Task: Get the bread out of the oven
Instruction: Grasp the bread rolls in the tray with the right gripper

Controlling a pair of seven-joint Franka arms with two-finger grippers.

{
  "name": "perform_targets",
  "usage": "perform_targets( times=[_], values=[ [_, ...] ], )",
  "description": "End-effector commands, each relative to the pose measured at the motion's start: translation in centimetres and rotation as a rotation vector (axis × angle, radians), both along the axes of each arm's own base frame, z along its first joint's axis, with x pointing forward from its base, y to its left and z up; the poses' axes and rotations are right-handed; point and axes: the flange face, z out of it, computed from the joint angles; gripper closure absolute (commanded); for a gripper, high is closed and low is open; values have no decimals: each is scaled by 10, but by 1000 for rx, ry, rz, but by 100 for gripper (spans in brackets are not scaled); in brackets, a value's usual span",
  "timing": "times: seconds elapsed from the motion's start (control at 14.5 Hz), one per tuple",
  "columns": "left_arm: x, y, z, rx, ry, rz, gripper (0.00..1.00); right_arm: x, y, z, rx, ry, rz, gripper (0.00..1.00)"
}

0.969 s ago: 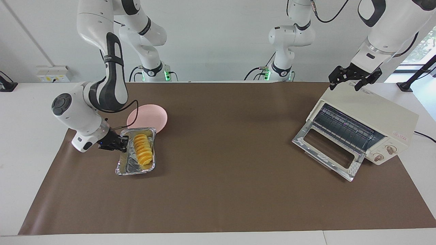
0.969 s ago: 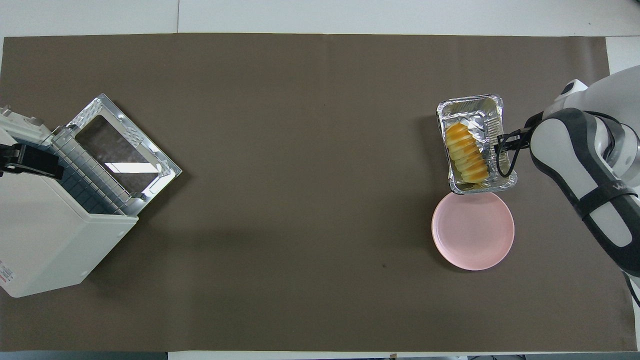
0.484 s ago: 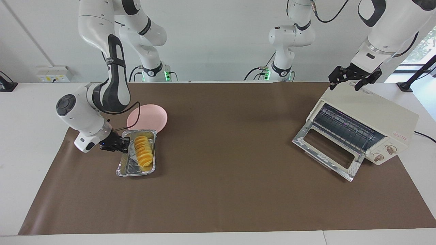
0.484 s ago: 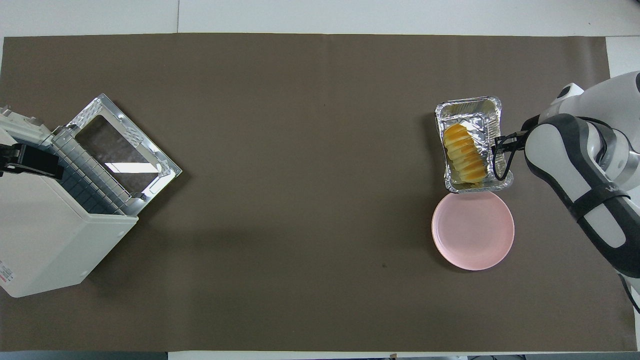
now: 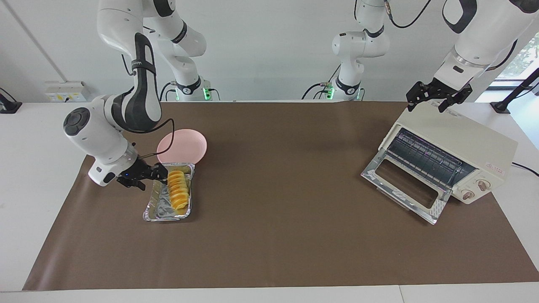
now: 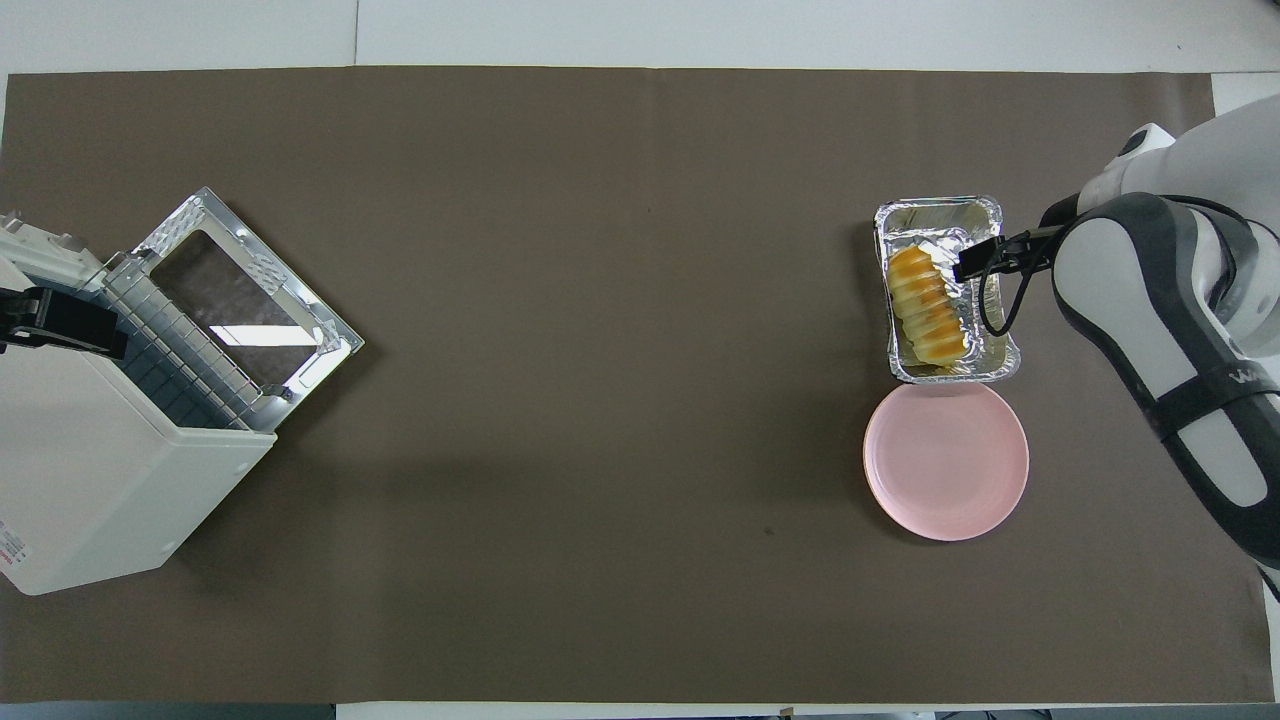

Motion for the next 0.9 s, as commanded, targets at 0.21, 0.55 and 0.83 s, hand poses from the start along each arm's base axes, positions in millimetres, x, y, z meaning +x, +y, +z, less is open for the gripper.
perform_targets(
  times=[0.21, 0.55, 0.83],
  values=[
    [-5, 2, -1, 1, -10, -8, 0, -14, 68, -29, -24, 25, 75, 0],
    [-5, 2, -1, 1, -10, -8, 0, -14, 55, -42, -50, -17, 232, 0],
    [-5, 2, 0, 1, -12, -8, 0, -13, 53, -43, -70, -34, 266, 0]
  ],
)
